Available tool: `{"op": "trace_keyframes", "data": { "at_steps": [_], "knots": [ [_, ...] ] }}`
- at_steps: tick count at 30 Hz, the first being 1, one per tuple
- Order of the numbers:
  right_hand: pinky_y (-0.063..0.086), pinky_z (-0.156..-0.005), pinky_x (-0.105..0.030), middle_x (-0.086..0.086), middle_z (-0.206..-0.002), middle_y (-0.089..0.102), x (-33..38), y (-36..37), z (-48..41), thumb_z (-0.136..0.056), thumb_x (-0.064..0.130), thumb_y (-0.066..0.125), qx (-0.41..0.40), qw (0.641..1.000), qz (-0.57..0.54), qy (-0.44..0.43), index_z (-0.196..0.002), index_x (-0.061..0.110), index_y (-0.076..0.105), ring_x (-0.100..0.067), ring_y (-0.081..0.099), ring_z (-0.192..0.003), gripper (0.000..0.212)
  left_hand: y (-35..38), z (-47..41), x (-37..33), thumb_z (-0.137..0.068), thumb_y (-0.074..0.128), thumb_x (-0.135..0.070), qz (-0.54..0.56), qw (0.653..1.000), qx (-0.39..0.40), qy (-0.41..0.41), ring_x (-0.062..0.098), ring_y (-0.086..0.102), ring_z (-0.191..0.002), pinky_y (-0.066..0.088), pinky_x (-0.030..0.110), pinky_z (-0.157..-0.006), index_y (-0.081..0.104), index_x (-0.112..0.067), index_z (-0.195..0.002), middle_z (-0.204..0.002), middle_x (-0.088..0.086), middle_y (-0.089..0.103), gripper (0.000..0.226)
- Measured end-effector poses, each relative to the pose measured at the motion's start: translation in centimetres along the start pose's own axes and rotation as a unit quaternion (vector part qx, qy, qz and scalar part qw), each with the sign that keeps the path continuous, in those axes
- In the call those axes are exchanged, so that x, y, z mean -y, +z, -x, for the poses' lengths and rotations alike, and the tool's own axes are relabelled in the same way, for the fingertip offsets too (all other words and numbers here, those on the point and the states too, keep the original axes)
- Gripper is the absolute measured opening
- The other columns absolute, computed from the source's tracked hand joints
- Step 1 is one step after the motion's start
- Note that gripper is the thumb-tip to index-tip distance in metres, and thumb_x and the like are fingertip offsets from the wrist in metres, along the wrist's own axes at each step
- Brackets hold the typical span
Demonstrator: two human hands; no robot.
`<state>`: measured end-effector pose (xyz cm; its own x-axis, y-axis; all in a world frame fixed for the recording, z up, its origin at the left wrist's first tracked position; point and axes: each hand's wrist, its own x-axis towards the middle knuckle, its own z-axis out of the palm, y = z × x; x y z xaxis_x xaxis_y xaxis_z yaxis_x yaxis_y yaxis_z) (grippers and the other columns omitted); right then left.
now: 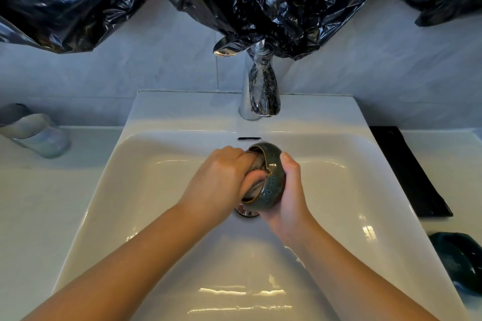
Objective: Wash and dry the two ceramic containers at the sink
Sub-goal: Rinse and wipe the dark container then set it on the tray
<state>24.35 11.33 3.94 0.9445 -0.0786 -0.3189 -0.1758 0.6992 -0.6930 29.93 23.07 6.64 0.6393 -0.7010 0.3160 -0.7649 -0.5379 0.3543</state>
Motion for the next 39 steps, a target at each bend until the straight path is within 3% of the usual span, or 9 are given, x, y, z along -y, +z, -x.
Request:
{"op": "trace_keyframes", "data": {
  "at_steps": [4, 7, 10, 13, 19, 28, 32, 35, 39],
  "knots": [
    [0.057, -0.067, -0.032, -0.010, -0.103, 0.067, 0.0, -0.1, -0.2, -0.077, 0.046, 0.053, -0.026, 0.992, 0.067, -0.104, -0.127, 0.016, 0.054, -0.018, 0.070, -0.087, 0.058, -0.2, -0.6, -0.9, -0.091, 0.052, -0.045, 0.176, 0.955, 0.048, -0.236, 0.018, 0.059, -0.060, 0.045, 0.027, -0.056, 0.062, -0.015, -0.068, -0.061, 0.001, 0.062, 0.039],
    [0.059, -0.065, -0.033, -0.013, -0.104, 0.070, 0.5, -0.3, 0.0, -0.081, 0.045, 0.043, -0.018, 0.997, 0.022, -0.066, -0.125, 0.013, 0.056, -0.021, 0.071, -0.089, 0.056, -0.7, 0.0, -0.7, -0.083, 0.062, -0.048, 0.293, 0.911, 0.003, -0.291, 0.010, 0.066, -0.066, 0.053, 0.025, -0.064, 0.058, -0.025, -0.091, -0.076, -0.004, 0.070, 0.025],
    [0.058, -0.073, -0.036, -0.016, -0.113, 0.070, 0.8, -0.4, -0.2, -0.085, 0.056, 0.043, -0.023, 1.000, 0.006, -0.020, -0.122, 0.007, 0.063, -0.029, 0.066, -0.105, 0.065, -2.1, 1.7, 0.3, -0.087, 0.062, -0.033, 0.193, 0.976, -0.067, -0.076, 0.003, 0.059, -0.093, 0.043, 0.013, -0.076, 0.057, -0.027, -0.109, -0.112, -0.007, 0.059, 0.023],
    [0.059, -0.070, -0.031, -0.012, -0.102, 0.074, 1.0, -0.3, 0.0, -0.079, 0.059, 0.040, -0.012, 0.999, -0.047, 0.007, -0.103, 0.009, 0.076, -0.023, 0.071, -0.094, 0.067, -2.1, 2.9, 1.8, -0.092, 0.060, -0.009, 0.061, 0.980, -0.069, 0.178, 0.022, 0.056, -0.117, 0.047, 0.030, -0.093, 0.069, -0.012, -0.115, -0.132, 0.011, 0.056, 0.025],
    [0.048, -0.082, -0.044, -0.008, -0.096, 0.074, 0.8, -0.1, 0.3, -0.082, 0.060, 0.037, 0.020, 0.996, -0.076, 0.040, -0.088, 0.019, 0.080, -0.022, 0.070, -0.083, 0.060, -1.9, 1.3, 3.2, -0.078, 0.074, -0.007, -0.150, 0.953, 0.014, 0.262, 0.024, 0.046, -0.132, 0.038, 0.045, -0.098, 0.059, -0.023, -0.128, -0.144, 0.005, 0.049, 0.054],
    [0.051, -0.075, -0.041, -0.015, -0.108, 0.066, 0.0, 0.1, 0.0, -0.082, 0.057, 0.047, 0.036, 0.999, -0.004, 0.007, -0.120, 0.010, 0.062, -0.026, 0.062, -0.091, 0.062, -0.1, 0.6, 1.5, -0.091, 0.041, -0.041, -0.137, 0.988, -0.044, 0.047, 0.025, 0.056, -0.074, 0.036, 0.036, -0.065, 0.071, -0.017, -0.093, -0.084, 0.004, 0.058, 0.038],
    [0.055, -0.076, -0.042, -0.014, -0.108, 0.066, -0.2, 0.0, 0.0, -0.073, 0.053, 0.055, 0.004, 0.998, 0.049, -0.035, -0.127, 0.016, 0.057, -0.024, 0.068, -0.091, 0.066, -0.4, 0.0, 0.0, -0.092, 0.049, -0.043, -0.014, 0.993, 0.047, -0.107, 0.027, 0.057, -0.072, 0.039, 0.035, -0.064, 0.074, -0.017, -0.082, -0.078, 0.005, 0.055, 0.037],
    [0.057, -0.068, -0.035, -0.012, -0.113, 0.061, -0.3, -0.4, -0.2, -0.070, 0.052, 0.056, 0.003, 0.986, 0.118, -0.120, -0.125, 0.027, 0.055, -0.019, 0.068, -0.091, 0.061, -1.2, -0.9, -0.2, -0.090, 0.056, -0.040, 0.215, 0.923, 0.167, -0.273, 0.019, 0.057, -0.059, 0.043, 0.032, -0.058, 0.065, -0.020, -0.057, -0.060, 0.004, 0.058, 0.040],
    [0.057, -0.062, -0.029, -0.007, -0.095, 0.069, 0.1, -0.2, -0.3, -0.073, 0.048, 0.056, 0.002, 0.991, 0.063, -0.118, -0.123, 0.015, 0.053, -0.017, 0.071, -0.081, 0.060, -2.5, -0.9, 0.1, -0.089, 0.055, -0.049, 0.292, 0.878, 0.200, -0.324, 0.007, 0.045, -0.050, 0.036, 0.023, -0.056, 0.059, -0.023, -0.049, -0.049, -0.009, 0.048, 0.048]
  ]
}}
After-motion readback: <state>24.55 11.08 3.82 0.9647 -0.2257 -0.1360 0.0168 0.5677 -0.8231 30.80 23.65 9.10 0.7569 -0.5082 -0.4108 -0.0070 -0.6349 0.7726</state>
